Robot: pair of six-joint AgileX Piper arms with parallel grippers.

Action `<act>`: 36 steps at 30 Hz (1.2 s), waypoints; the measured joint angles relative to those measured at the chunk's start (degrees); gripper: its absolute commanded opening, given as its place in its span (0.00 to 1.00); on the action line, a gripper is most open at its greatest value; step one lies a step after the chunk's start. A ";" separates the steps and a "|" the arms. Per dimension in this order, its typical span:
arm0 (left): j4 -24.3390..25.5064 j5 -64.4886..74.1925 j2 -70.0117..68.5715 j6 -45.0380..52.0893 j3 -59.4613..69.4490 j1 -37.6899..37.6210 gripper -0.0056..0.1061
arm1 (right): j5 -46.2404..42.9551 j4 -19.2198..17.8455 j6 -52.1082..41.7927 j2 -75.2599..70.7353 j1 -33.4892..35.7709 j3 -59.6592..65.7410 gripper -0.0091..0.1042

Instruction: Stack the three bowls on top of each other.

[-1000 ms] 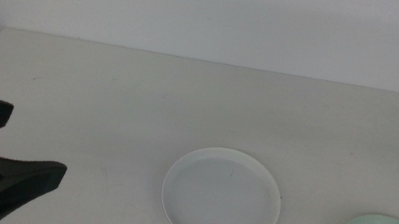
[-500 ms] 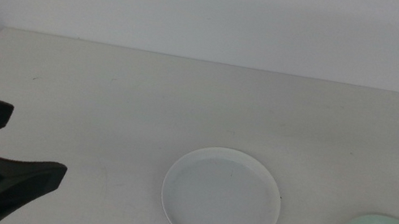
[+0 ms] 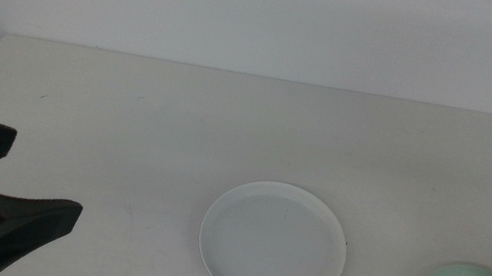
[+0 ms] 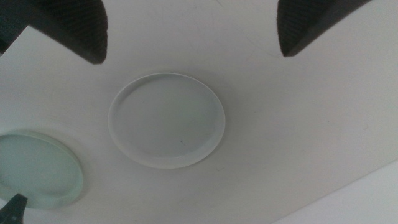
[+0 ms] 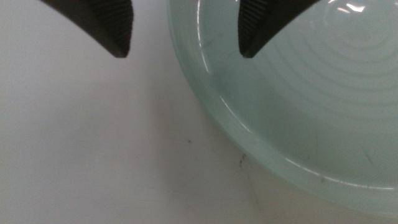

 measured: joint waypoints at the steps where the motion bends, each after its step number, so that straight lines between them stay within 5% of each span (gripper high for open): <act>1: 0.00 0.00 0.00 0.00 0.00 0.00 0.99 | -0.27 0.00 -0.20 0.84 0.00 -0.05 0.42; 6: 0.00 0.00 0.00 0.00 0.00 0.00 0.99 | -0.52 0.00 -0.55 3.75 0.00 -0.11 0.31; 11: 0.00 0.00 0.00 0.00 0.00 0.00 0.99 | -0.33 0.00 -1.10 4.13 0.00 -0.20 0.07; 25: 0.00 0.00 0.00 0.00 0.29 0.00 0.99 | 15.52 0.77 7.49 -5.30 2.45 -12.02 0.07; 36: 0.00 0.00 0.00 0.00 0.29 0.00 0.99 | 22.03 5.26 18.23 -4.54 17.62 -29.46 0.07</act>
